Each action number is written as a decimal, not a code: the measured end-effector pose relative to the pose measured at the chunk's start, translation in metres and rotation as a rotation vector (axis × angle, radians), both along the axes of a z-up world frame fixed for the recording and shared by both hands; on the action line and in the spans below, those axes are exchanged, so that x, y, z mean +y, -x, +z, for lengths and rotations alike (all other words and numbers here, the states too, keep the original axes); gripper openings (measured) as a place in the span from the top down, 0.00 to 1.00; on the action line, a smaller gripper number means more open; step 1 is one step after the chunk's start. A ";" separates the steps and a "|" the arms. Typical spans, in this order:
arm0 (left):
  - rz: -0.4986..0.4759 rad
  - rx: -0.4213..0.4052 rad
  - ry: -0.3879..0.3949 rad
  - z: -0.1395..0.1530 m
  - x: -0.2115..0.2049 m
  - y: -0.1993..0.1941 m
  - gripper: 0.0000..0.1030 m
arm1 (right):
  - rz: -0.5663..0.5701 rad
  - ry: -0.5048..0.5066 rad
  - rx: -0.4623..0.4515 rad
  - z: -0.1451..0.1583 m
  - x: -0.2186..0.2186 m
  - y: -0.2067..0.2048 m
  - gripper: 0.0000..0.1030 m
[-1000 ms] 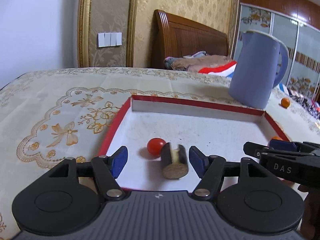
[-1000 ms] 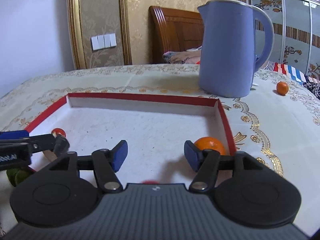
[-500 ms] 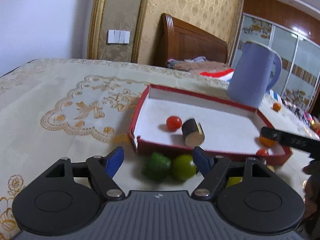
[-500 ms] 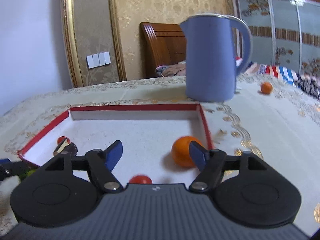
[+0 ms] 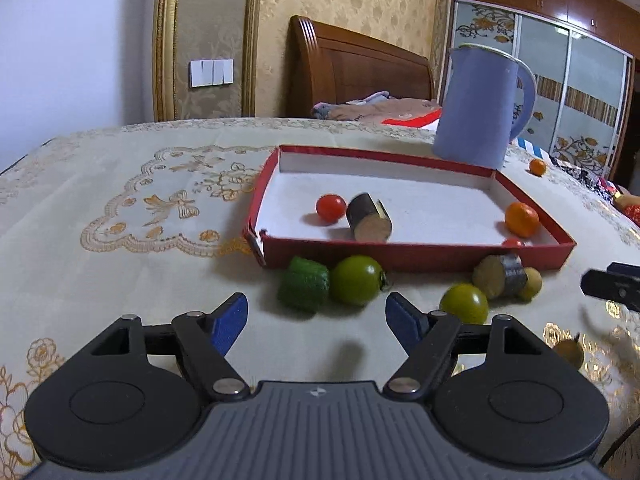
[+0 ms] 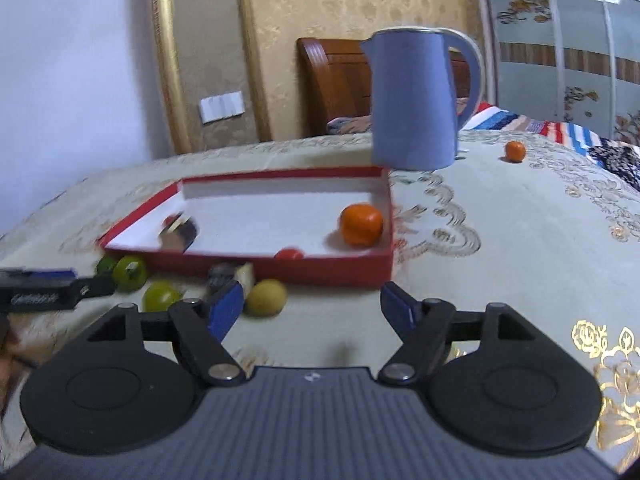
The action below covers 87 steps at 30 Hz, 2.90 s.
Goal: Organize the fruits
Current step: 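Raise both open grippers away from the tray, then close the right gripper around the brown pear on the table, then close the left gripper on the green cucumber piece while the right holds the pear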
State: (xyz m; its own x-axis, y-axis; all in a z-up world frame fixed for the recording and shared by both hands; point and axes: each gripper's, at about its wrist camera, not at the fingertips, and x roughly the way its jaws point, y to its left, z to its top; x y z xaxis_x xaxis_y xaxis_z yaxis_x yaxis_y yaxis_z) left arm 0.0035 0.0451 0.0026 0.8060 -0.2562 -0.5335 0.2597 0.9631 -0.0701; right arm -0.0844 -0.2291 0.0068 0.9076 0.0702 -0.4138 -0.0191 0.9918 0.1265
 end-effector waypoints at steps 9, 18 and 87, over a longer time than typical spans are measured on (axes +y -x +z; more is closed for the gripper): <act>0.029 0.037 0.065 -0.002 0.011 -0.005 0.26 | 0.131 0.051 0.048 -0.011 0.032 0.013 0.32; 0.031 0.051 0.052 -0.003 0.009 -0.005 0.25 | 0.174 0.065 0.075 -0.019 0.045 0.007 0.66; -0.086 0.059 -0.136 -0.002 -0.007 -0.025 0.74 | 0.005 -0.047 0.094 -0.021 0.011 -0.016 0.71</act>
